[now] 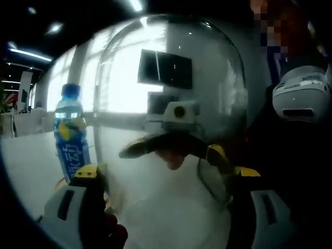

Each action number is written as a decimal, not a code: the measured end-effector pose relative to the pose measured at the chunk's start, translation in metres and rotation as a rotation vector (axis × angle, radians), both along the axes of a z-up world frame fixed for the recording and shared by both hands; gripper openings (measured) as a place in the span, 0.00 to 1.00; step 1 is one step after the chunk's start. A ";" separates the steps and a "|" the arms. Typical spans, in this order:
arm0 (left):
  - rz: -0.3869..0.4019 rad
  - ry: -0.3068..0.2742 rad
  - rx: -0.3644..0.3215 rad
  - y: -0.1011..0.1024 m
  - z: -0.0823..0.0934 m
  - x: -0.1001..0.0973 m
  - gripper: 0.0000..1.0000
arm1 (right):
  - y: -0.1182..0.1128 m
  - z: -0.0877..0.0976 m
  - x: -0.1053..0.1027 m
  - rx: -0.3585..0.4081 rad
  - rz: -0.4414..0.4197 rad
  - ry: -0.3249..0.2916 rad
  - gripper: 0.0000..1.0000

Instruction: Open the cover put in the Mizone put the cover back on

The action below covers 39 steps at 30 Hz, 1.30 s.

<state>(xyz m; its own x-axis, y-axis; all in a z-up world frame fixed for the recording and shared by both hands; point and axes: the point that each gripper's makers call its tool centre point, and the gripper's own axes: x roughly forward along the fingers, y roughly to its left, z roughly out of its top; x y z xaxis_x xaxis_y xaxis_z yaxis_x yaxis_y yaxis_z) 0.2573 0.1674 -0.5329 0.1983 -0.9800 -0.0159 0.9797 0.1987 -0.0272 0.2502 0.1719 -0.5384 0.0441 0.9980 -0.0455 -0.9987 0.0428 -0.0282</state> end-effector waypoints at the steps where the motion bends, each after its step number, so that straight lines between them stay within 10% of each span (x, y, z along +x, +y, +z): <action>1: 0.003 0.000 -0.001 0.000 0.000 0.000 0.86 | 0.000 0.000 0.000 -0.002 0.001 0.000 0.90; 14: 0.014 0.005 0.007 -0.002 0.003 -0.007 0.86 | 0.003 0.002 -0.008 -0.026 0.006 0.005 0.91; 39: 0.043 0.030 -0.009 -0.007 0.066 -0.030 0.87 | 0.000 0.068 -0.033 0.028 0.016 0.034 0.91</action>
<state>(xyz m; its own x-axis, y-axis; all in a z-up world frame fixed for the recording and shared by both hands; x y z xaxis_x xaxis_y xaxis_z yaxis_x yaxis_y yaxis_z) 0.2270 0.1608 -0.4672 0.2401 -0.9707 -0.0140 0.9689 0.2405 -0.0583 0.2170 0.1723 -0.4708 0.0265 0.9995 -0.0186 -0.9996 0.0267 0.0066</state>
